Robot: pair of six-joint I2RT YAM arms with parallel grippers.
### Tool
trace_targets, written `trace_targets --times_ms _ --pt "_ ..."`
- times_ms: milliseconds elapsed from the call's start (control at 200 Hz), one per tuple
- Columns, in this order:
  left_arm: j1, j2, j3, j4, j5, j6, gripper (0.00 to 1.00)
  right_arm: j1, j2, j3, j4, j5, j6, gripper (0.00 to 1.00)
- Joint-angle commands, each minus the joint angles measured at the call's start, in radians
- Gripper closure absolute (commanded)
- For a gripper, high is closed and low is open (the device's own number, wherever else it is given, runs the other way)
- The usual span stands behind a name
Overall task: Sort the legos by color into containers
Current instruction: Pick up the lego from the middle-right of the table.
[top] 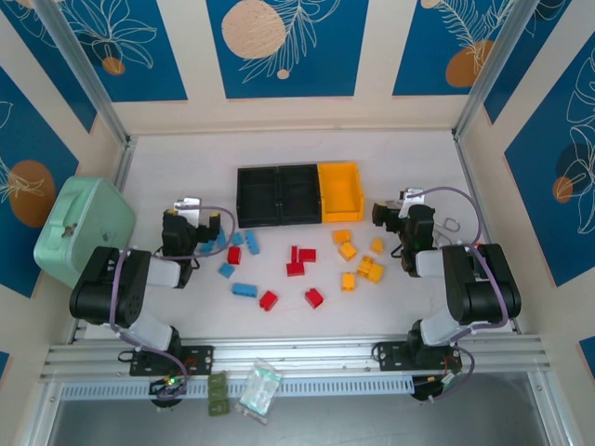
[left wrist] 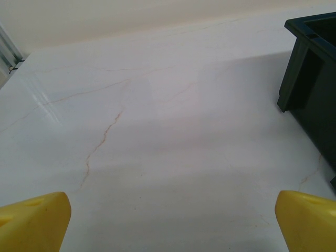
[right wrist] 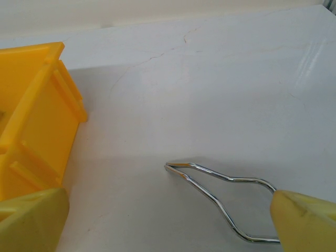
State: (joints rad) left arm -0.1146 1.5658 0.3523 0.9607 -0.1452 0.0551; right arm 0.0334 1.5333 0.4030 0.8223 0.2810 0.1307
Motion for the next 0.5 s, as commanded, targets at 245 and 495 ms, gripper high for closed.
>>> trace_targets --times_ms 245,495 --pt "0.015 0.0 0.012 0.004 0.024 0.008 0.01 0.003 -0.012 -0.006 0.025 0.012 0.006 0.01" --pt "0.023 -0.009 0.019 -0.012 -0.032 -0.021 0.0 0.009 -0.031 -0.001 0.001 0.045 0.016 0.01"
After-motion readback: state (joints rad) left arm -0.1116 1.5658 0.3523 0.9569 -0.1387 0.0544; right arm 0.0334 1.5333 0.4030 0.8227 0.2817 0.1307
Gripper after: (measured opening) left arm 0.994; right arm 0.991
